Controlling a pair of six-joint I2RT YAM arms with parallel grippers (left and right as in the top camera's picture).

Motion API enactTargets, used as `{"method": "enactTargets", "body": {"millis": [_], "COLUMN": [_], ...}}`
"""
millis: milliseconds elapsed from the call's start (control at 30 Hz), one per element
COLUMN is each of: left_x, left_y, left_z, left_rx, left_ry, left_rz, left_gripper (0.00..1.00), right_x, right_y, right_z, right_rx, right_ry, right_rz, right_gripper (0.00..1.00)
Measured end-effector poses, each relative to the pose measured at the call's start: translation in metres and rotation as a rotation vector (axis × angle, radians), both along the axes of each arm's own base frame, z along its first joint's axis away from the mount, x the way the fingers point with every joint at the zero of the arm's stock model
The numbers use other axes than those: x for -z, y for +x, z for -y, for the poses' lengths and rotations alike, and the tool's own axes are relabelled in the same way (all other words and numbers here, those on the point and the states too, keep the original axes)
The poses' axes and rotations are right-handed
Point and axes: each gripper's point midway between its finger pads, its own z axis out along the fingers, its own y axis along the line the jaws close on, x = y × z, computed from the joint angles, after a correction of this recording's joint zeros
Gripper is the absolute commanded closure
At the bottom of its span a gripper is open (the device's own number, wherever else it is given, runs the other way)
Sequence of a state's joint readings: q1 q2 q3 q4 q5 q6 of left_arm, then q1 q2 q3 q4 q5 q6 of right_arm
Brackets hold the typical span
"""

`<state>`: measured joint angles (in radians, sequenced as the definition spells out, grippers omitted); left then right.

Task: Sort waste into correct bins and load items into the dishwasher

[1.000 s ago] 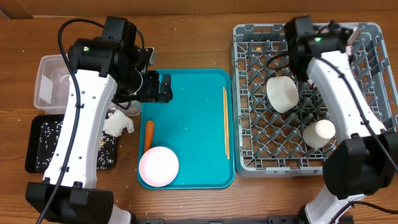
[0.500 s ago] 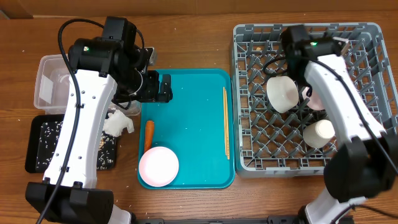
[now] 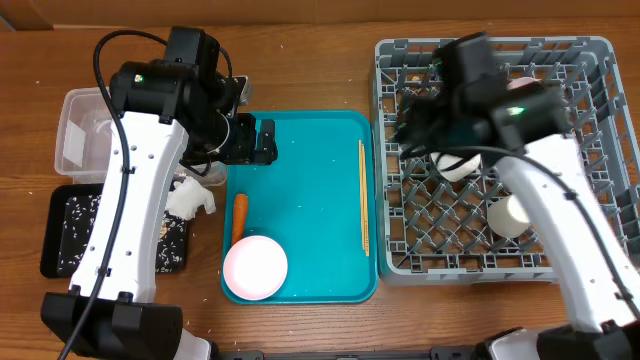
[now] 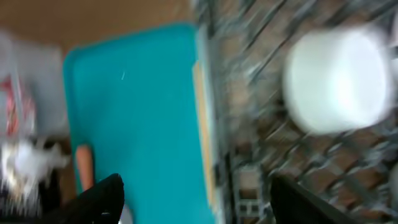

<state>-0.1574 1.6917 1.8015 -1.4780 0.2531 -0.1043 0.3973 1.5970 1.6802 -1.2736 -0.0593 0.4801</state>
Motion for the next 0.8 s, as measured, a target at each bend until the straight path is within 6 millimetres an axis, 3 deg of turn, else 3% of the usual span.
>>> {"method": "enactTargets", "body": {"millis": [233,333,467,633,800], "left_x": [0.000,-0.003,-0.002,0.008,0.055], "left_y": [0.000,0.014,0.007,-0.022,-0.051], "left_z": [0.000,0.002,0.002,-0.005,-0.030], "left_rx": [0.000,-0.006,-0.027,-0.069,-0.206], "left_ry": [0.000,-0.012,-0.015,0.018,0.162], "left_rz": [0.002,0.056,0.024,-0.115,-0.293], "left_gripper": [0.00,0.00,0.00,0.00,0.00], "right_x": [0.018,0.024,0.040,0.060,0.064], "right_y": [-0.027,-0.033,-0.037,-0.037,-0.033], "right_z": [-0.061,-0.077,-0.082,-0.085,-0.088], "right_rx": [-0.171,-0.203,-0.203,-0.196,-0.197], "right_ry": [0.044,0.050,0.031,0.011,0.017], "right_rz": [-0.037,-0.055,-0.111,-0.174,-0.174], "right_gripper": [0.16,0.15,0.15,0.14,0.14]}}
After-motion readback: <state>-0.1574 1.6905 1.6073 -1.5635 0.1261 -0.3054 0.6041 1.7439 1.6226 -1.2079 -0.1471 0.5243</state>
